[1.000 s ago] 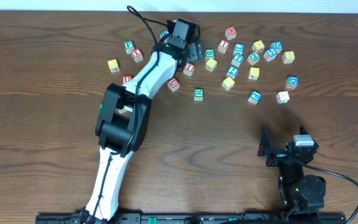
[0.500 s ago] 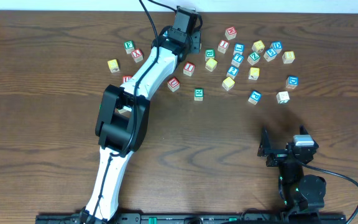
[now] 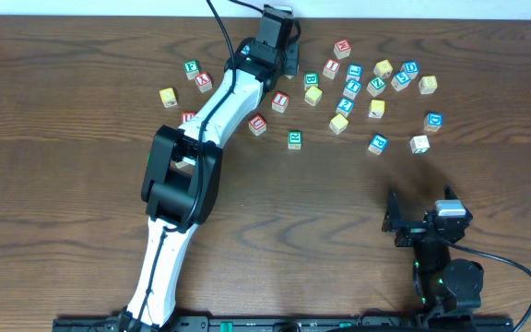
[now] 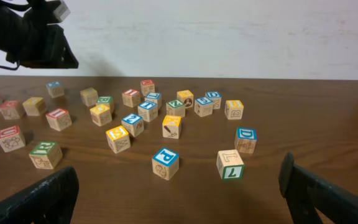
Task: Spell out CORL
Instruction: 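Lower the left gripper over the yellow-faced C block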
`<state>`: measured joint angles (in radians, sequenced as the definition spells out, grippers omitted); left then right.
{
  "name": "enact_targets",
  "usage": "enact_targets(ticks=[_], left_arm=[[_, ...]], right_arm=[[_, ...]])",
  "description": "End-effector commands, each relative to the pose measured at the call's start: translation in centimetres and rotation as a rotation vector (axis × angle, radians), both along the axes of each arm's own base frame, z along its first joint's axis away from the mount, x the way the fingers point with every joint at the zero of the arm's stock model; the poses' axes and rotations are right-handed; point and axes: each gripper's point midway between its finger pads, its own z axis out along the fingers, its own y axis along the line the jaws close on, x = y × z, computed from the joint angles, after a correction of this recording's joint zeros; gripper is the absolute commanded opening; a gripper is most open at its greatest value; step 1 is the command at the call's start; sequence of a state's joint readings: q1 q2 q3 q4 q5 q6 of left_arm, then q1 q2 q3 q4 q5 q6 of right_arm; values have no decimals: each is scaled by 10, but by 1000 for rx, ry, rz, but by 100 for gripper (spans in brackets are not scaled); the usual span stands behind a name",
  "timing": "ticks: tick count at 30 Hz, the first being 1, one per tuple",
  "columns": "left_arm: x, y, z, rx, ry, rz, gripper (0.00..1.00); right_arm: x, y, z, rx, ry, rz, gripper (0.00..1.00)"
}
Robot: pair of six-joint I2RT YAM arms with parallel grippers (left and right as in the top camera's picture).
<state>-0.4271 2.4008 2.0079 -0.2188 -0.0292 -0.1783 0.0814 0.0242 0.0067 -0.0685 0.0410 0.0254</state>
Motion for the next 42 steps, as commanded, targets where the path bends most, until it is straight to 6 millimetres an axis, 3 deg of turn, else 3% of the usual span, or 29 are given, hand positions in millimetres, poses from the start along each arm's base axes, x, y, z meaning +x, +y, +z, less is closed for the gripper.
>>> enact_targets(ticks=[1,5,13,25,42], left_arm=[[5,0,-18,19,8,-4,21],[3,-8,-30,6,25,-40,21],[2,-17,-28,4,10,-60,21],[2,-17,-29,41,-4,-93,20],[-5,-14,-55,78,51,-106,19]], right_arm=[[0,-1,0,-4,-1,-6,99],[0,-1,0,-4,-1,-6,99],[0,-1,0,-4,-1,-6,99],[0,-1,0,-4,-1,-6,99],[0,-1,0,-4,-1,-6,99]])
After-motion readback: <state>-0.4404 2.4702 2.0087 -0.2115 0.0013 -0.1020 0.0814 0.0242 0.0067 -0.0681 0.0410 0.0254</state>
